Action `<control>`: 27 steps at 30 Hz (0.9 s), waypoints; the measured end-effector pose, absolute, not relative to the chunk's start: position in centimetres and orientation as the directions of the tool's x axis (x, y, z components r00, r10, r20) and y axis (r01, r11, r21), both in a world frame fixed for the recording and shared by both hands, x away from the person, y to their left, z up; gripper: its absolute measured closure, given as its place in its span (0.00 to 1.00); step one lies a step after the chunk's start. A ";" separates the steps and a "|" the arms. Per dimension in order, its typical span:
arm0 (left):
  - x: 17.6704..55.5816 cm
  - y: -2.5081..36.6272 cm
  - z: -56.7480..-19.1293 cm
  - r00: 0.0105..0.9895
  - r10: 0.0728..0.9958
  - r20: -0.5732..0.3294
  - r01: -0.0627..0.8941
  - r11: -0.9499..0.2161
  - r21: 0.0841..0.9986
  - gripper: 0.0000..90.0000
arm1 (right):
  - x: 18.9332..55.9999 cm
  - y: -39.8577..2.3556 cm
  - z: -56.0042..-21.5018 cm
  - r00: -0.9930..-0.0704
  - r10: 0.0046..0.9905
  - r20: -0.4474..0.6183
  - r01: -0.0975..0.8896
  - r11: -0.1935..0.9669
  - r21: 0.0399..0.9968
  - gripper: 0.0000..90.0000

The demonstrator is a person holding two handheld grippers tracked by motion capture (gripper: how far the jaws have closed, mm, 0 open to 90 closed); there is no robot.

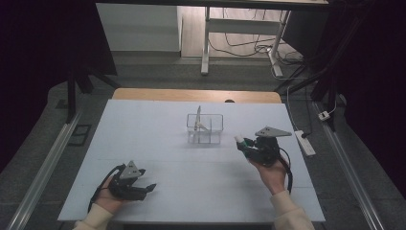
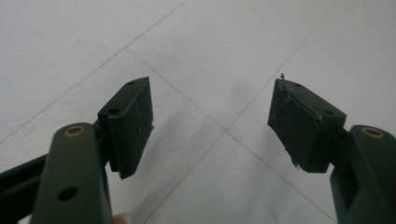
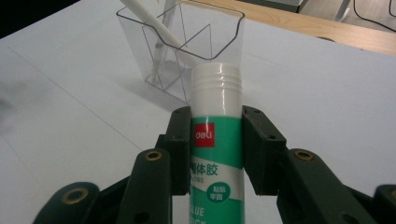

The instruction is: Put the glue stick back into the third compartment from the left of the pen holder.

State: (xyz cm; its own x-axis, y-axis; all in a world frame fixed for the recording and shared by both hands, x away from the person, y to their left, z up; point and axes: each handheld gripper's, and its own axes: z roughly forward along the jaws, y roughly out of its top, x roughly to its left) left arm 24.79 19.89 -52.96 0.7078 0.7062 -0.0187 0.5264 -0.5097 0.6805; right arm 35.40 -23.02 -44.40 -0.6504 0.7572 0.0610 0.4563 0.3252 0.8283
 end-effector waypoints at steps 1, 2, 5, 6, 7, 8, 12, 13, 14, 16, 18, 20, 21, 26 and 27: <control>24.8 19.9 -53.0 0.708 0.706 -0.019 0.527 -0.510 0.680 0.34 | 35.4 -22.9 -44.4 -0.652 0.756 0.061 0.454 0.325 0.830 0.72; 24.8 19.9 -53.0 0.708 0.706 -0.018 0.527 -0.510 0.680 0.34 | 35.5 -22.9 -44.4 -0.653 0.755 0.062 0.455 0.325 0.829 0.72; 24.8 19.9 -53.0 0.707 0.707 -0.019 0.527 -0.509 0.680 0.34 | 35.6 -22.6 -44.4 -0.655 0.753 0.066 0.455 0.324 0.829 0.72; 24.8 19.9 -52.9 0.707 0.707 -0.019 0.527 -0.509 0.680 0.34 | 35.6 -22.6 -44.4 -0.655 0.753 0.066 0.456 0.325 0.828 0.72; 24.8 19.9 -52.9 0.707 0.707 -0.019 0.527 -0.509 0.680 0.34 | 35.7 -22.5 -44.4 -0.656 0.752 0.064 0.456 0.327 0.828 0.72; 24.8 19.9 -53.0 0.707 0.707 -0.019 0.528 -0.509 0.680 0.34 | 35.7 -22.5 -44.4 -0.656 0.752 0.063 0.454 0.327 0.829 0.72; 24.8 19.9 -52.9 0.706 0.707 -0.020 0.528 -0.508 0.681 0.34 | 35.8 -22.3 -44.3 -0.659 0.749 0.068 0.451 0.322 0.832 0.72; 24.8 19.9 -52.9 0.706 0.708 -0.020 0.528 -0.508 0.681 0.34 | 35.8 -22.2 -44.3 -0.661 0.748 0.067 0.450 0.323 0.833 0.72; 24.8 19.9 -52.9 0.706 0.708 -0.020 0.528 -0.508 0.681 0.34 | 35.9 -22.2 -44.3 -0.662 0.746 0.065 0.450 0.327 0.831 0.72; 24.8 19.9 -52.9 0.706 0.708 -0.021 0.528 -0.507 0.681 0.34 | 35.9 -22.0 -44.3 -0.664 0.745 0.069 0.448 0.322 0.834 0.72; 24.8 19.9 -52.9 0.706 0.708 -0.021 0.528 -0.505 0.683 0.34 | 36.0 -21.8 -44.2 -0.666 0.743 0.067 0.446 0.325 0.834 0.72; 24.8 19.9 -52.9 0.704 0.710 -0.021 0.528 -0.504 0.684 0.34 | 36.1 -21.6 -44.2 -0.670 0.739 0.069 0.442 0.321 0.838 0.72; 24.8 19.9 -52.9 0.704 0.710 -0.020 0.528 -0.503 0.684 0.34 | 36.1 -21.5 -44.1 -0.671 0.738 0.069 0.440 0.321 0.839 0.72; 24.8 20.0 -52.8 0.701 0.713 -0.023 0.528 -0.497 0.689 0.34 | 36.4 -21.0 -44.0 -0.677 0.733 0.068 0.434 0.322 0.841 0.72; 24.8 20.0 -52.8 0.701 0.713 -0.024 0.527 -0.495 0.690 0.34 | 36.5 -21.0 -44.0 -0.676 0.734 0.069 0.434 0.321 0.842 0.72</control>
State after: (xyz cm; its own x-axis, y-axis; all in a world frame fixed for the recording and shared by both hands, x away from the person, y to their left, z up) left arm 24.77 20.00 -52.80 0.7009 0.7129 -0.0238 0.5273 -0.4954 0.6903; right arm 36.46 -20.97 -44.03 -0.6762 0.7335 0.0688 0.4337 0.3208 0.8420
